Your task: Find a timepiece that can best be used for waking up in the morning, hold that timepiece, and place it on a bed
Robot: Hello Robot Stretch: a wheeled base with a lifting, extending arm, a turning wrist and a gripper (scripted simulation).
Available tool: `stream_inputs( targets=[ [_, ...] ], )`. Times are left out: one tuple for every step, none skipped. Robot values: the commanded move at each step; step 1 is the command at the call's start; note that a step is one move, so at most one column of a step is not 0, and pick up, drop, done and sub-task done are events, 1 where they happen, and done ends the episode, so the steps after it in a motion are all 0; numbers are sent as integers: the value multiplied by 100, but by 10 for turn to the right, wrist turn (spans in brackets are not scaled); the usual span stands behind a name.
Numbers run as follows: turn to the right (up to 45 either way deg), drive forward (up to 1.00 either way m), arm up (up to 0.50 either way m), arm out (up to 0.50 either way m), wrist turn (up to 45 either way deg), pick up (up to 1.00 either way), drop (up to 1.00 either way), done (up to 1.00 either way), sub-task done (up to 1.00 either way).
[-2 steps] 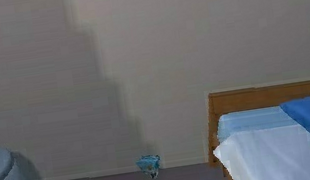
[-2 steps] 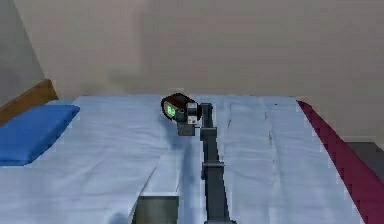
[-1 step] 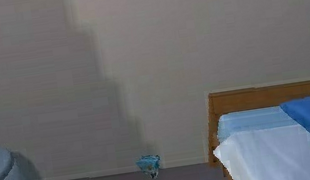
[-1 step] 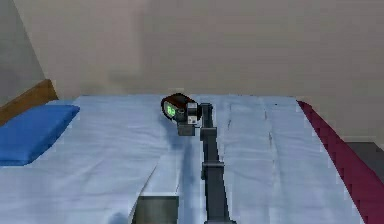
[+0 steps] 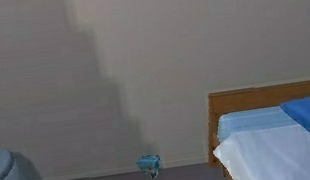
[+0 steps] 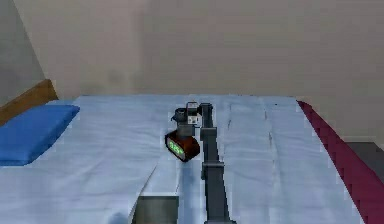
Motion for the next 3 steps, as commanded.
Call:
stream_inputs(
  targets=[
    [0, 0, 10, 0, 0, 0, 0, 0, 0],
    [0, 0, 0, -8, 0, 0, 0, 0, 0],
    [0, 0, 0, 0, 0, 0, 0, 100, 0]
  ],
)
